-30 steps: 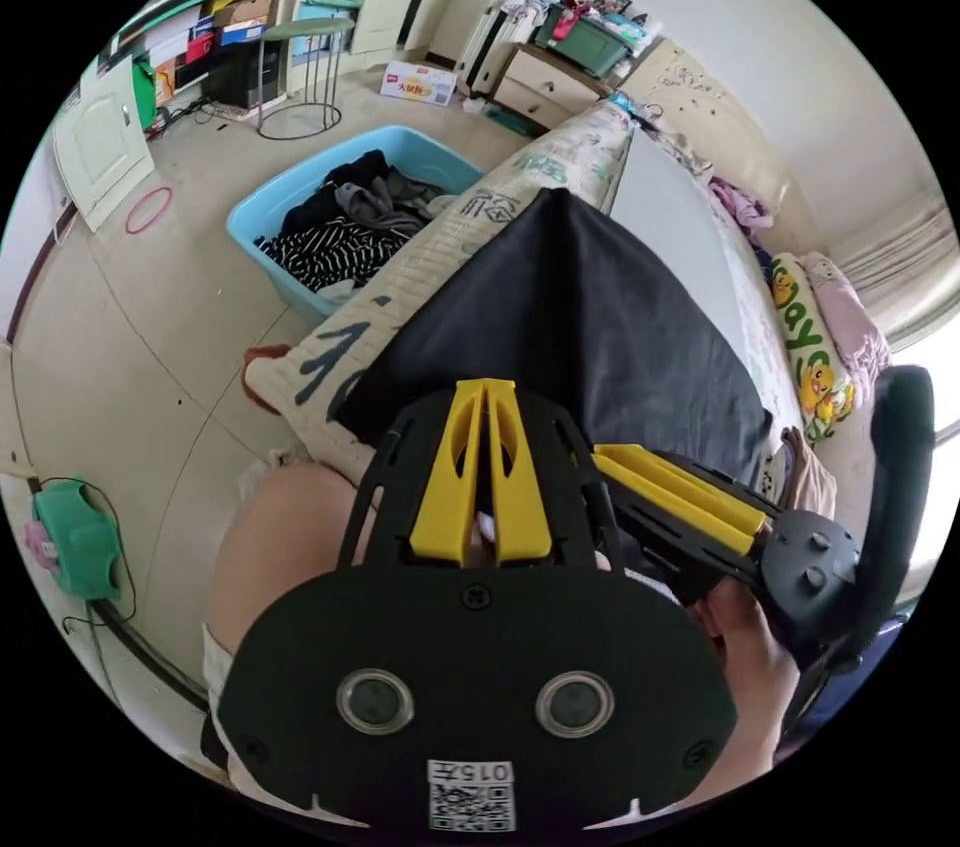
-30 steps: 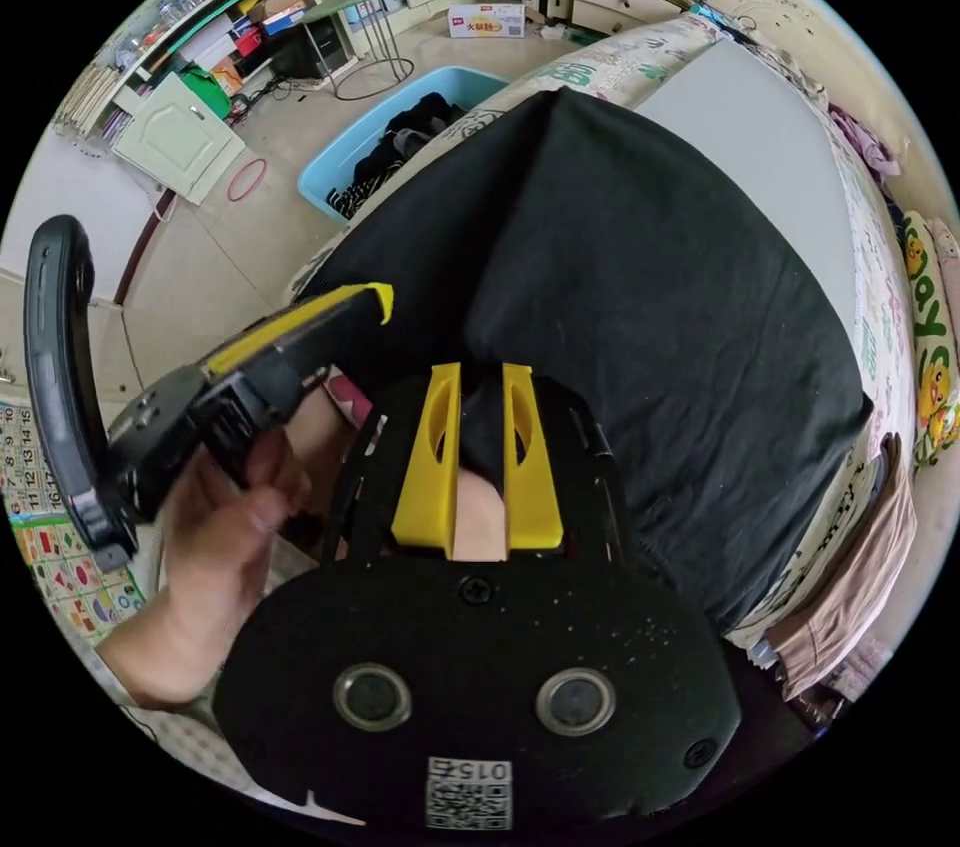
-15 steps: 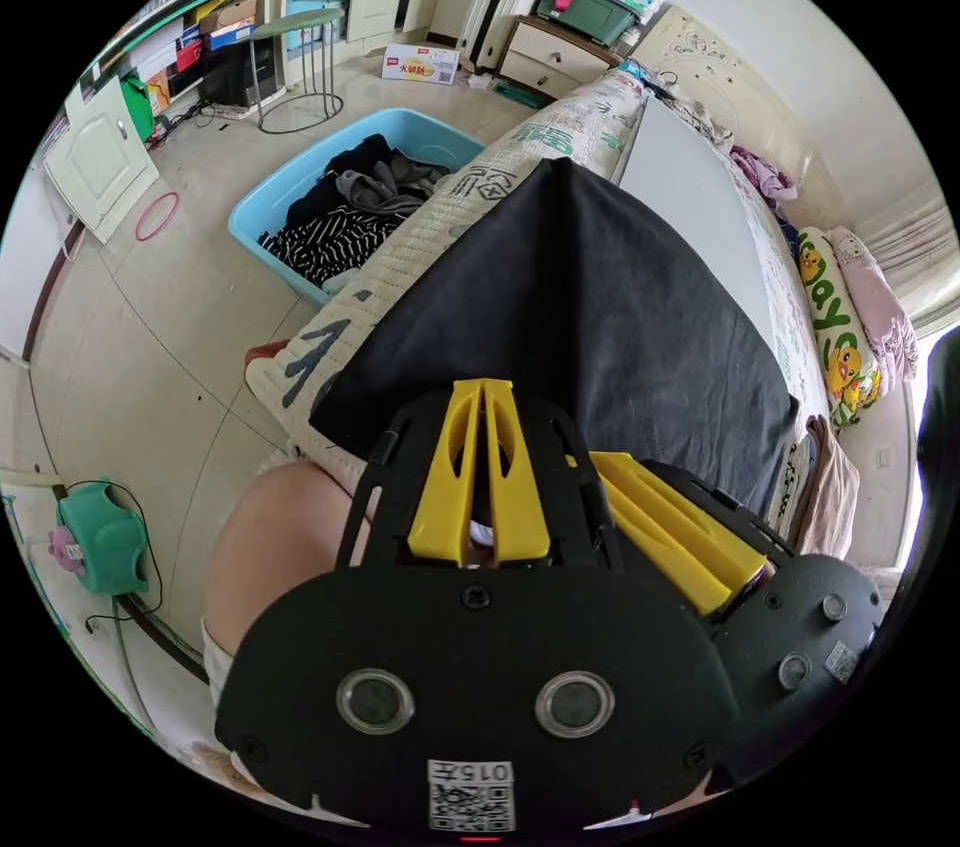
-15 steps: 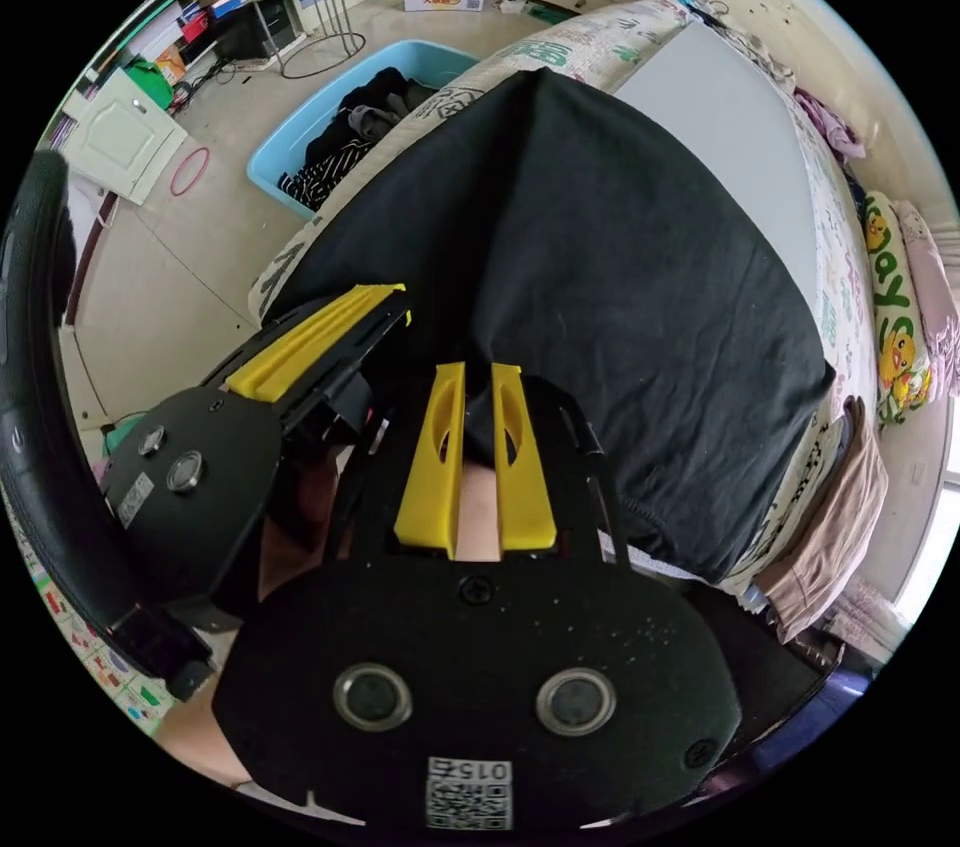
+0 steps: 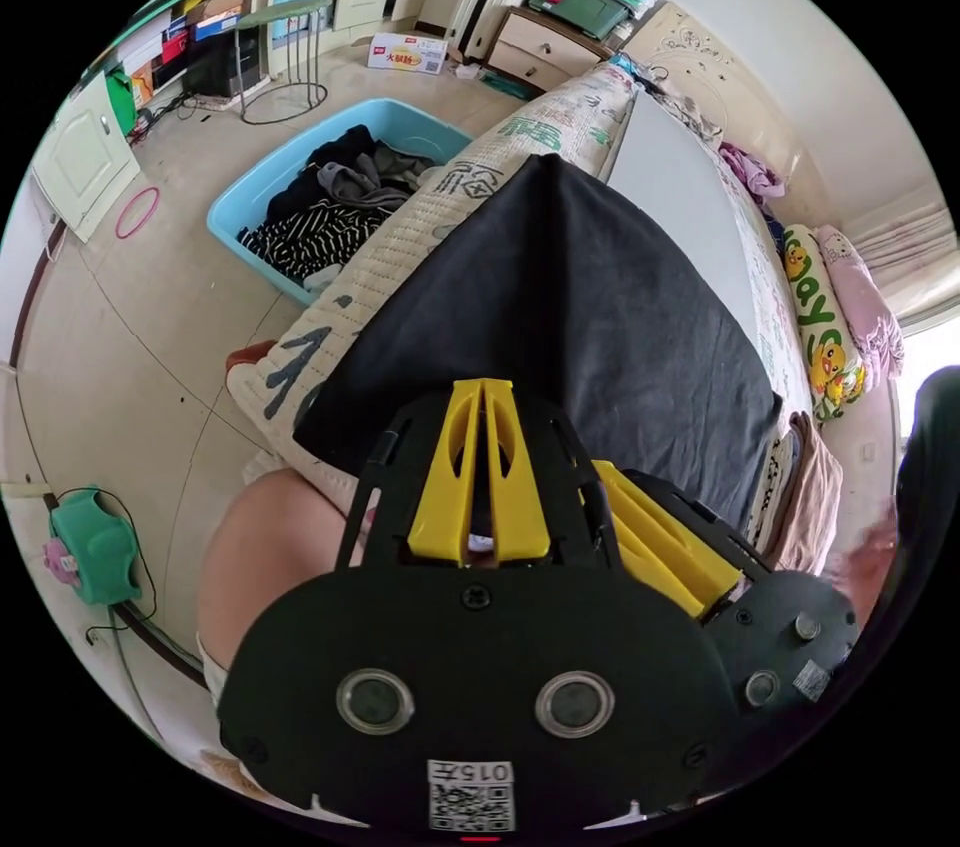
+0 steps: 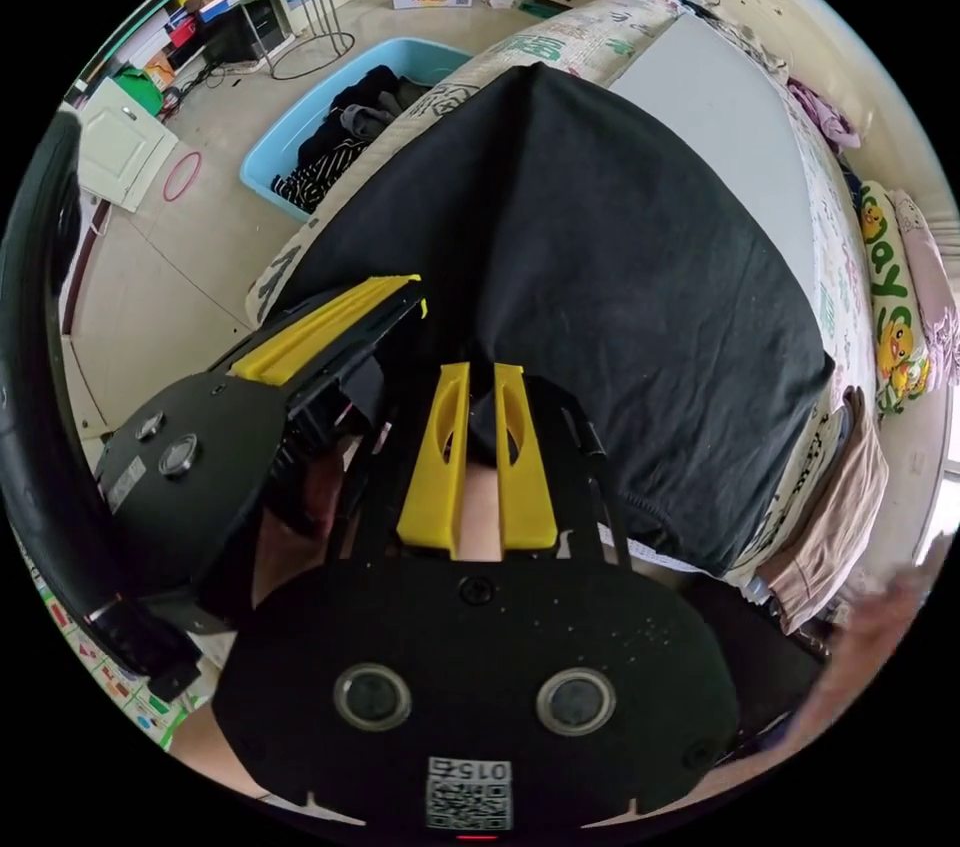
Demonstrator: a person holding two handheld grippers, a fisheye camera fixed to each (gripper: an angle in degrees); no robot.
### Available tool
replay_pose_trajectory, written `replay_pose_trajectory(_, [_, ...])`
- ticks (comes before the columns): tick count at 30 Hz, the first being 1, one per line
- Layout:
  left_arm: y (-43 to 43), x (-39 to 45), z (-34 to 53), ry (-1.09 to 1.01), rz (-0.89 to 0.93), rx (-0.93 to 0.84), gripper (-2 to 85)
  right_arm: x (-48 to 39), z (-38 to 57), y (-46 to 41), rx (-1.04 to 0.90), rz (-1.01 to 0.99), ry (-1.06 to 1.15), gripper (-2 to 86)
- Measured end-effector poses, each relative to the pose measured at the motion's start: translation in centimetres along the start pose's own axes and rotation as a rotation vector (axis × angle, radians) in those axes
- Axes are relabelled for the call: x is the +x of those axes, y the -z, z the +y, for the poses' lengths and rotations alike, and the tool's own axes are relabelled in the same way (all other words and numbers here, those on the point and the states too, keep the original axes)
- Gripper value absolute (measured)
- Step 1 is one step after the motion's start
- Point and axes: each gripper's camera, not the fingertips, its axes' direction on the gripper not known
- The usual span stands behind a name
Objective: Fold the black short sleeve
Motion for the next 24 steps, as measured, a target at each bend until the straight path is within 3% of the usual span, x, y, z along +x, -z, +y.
replay_pose_trajectory(10, [0.4,1.7,-1.1,-0.021,-0.072,-0.030,-0.8,4.5,0.9,-1.8,0.005,-0.148,-0.083,5.1])
replay_pose_trajectory(24, [0.8,-0.5,-1.4,0.015,-0.001,-0.036,-0.6,4.3,1.6,-3.3,0.001,-0.060,-0.034,5.3])
